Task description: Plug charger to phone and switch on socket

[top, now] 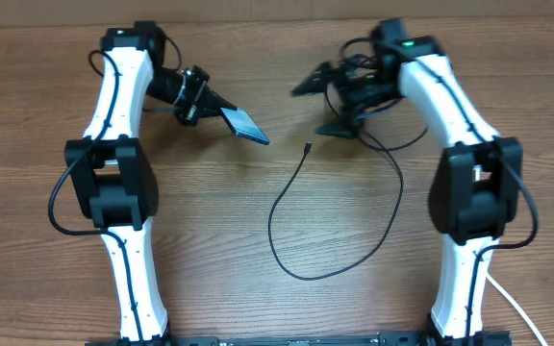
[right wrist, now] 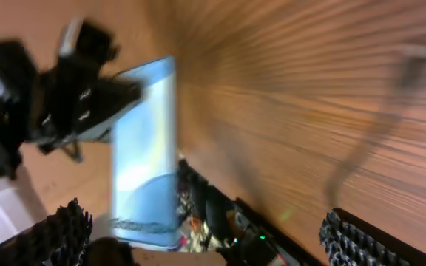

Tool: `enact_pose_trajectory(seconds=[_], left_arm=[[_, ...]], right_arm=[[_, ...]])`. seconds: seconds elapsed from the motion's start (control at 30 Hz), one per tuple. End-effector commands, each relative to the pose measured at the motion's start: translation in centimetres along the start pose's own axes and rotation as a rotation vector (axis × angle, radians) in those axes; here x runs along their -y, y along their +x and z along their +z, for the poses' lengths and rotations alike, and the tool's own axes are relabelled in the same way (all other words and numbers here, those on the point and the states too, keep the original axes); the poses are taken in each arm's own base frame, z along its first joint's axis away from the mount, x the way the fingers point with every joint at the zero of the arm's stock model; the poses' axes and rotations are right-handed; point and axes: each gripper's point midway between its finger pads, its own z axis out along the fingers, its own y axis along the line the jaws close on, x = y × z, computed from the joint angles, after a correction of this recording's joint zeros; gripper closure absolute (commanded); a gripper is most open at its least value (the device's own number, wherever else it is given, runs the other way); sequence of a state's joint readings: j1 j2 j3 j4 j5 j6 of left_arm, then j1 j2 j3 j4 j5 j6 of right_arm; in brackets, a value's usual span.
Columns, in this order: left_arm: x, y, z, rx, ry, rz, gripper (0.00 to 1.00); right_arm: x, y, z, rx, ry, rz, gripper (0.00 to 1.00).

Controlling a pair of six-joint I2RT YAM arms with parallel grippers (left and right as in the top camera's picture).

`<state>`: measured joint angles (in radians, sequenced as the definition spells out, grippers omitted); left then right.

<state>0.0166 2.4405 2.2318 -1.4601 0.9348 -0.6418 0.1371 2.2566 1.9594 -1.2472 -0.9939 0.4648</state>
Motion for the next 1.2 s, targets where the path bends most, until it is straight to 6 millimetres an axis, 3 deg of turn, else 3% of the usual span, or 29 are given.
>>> enact_pose_trajectory(seconds=[0.0, 0.13, 0.23, 0.43, 0.63, 1.17], left_arm=[[4.4, 3.3, -0.9, -0.155, 0.239, 0.124, 0.96], [7.5, 5.9, -2.3, -0.285, 0.450, 0.187, 0.96], [8.7, 6.9, -3.1, -0.343, 0.532, 0.183, 0.96], [8.5, 7.3, -3.0, -0.382, 0.504, 0.047, 0.96], [8.5, 7.4, -3.0, -0.385, 0.502, 0.037, 0.96], [8.2, 6.8, -2.7, -0.353, 0.477, 0.069, 0.96]], right_arm=[[3.3, -0.8, -2.6, 0.093, 0.187, -0.024, 0.00], [6.3, 0.2, -4.7, 0.127, 0.380, 0.012, 0.00], [6.8, 0.7, -5.4, 0.143, 0.445, 0.012, 0.00], [7.7, 1.2, -4.2, 0.152, 0.597, -0.030, 0.00], [7.3, 1.3, -2.7, 0.167, 0.663, -0.101, 0.00], [7.9, 0.5, -2.4, 0.228, 0.733, -0.093, 0.02]])
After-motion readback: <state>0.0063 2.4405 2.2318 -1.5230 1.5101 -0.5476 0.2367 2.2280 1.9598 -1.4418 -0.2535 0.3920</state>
